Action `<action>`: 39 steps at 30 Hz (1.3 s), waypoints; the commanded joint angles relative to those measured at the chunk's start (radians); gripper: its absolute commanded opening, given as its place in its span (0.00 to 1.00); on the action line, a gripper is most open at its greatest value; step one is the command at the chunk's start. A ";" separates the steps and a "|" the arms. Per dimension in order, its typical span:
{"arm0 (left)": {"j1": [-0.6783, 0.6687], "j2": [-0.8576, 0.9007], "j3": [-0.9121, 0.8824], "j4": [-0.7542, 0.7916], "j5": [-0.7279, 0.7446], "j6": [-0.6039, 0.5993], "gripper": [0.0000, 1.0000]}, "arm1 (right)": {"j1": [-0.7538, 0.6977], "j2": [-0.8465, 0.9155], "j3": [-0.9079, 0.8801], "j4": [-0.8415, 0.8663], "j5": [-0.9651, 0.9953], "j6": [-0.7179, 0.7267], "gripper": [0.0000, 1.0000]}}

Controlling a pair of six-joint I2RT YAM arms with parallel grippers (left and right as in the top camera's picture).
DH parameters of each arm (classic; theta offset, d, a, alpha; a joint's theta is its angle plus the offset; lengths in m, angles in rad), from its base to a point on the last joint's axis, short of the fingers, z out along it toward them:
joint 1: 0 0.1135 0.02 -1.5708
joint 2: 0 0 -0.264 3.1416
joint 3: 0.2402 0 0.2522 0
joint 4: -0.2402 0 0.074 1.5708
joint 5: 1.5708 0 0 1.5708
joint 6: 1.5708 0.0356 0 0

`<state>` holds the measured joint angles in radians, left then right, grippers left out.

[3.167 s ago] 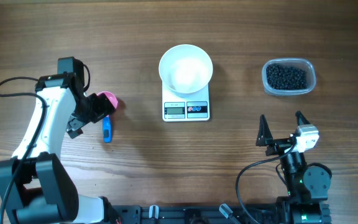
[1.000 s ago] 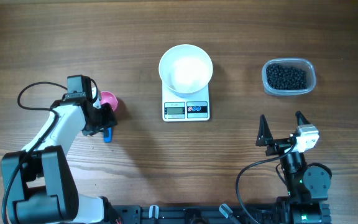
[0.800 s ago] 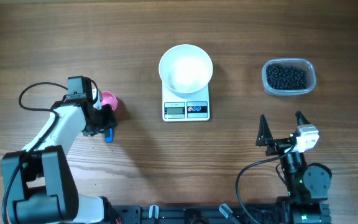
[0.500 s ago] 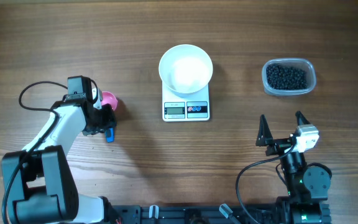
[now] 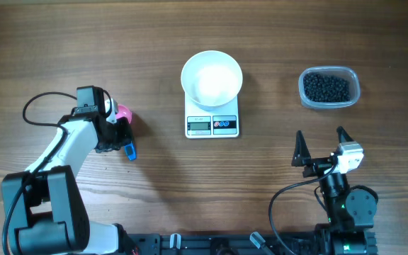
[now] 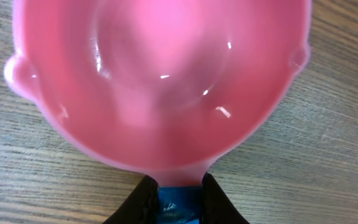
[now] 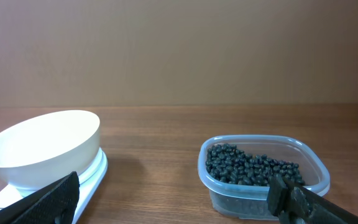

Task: Scoop item into bowl and weigh 150g on scale
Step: 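Close the left gripper on the blue scoop handle and lift it, then carry the scoop toward center and bring the right gripper toward it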

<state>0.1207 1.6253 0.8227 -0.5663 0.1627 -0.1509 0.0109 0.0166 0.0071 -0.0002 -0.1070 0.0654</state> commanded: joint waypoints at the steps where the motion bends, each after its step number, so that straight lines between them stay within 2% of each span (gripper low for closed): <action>1: 0.007 0.011 -0.007 0.011 0.017 0.009 0.18 | 0.005 -0.003 -0.002 0.004 0.014 -0.011 1.00; 5: 0.007 0.011 -0.007 0.014 0.024 0.009 0.08 | 0.005 -0.003 -0.002 0.004 0.014 -0.011 1.00; 7: 0.007 0.011 -0.007 0.017 0.024 0.009 0.07 | 0.005 -0.003 -0.002 0.004 0.014 -0.010 1.00; 17: 0.007 -0.036 -0.003 0.018 0.028 -0.026 0.04 | 0.005 -0.003 -0.002 0.004 0.014 -0.010 1.00; 24: 0.007 -0.183 0.014 0.026 0.069 -0.241 0.04 | 0.005 -0.003 -0.002 0.004 0.014 -0.011 1.00; 32: 0.006 -0.430 0.023 0.084 0.409 -0.575 0.04 | 0.005 -0.003 -0.002 0.004 0.014 -0.011 1.00; 35: -0.008 -0.500 0.023 0.111 0.497 -0.628 0.04 | 0.005 -0.003 -0.002 0.004 0.014 -0.011 1.00; 39: -0.067 -0.596 0.023 0.128 0.503 -0.656 0.04 | 0.005 -0.003 -0.002 0.004 0.014 -0.011 1.00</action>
<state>0.1020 1.1053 0.8299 -0.4511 0.5781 -0.7200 0.0109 0.0166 0.0071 -0.0002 -0.1070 0.0654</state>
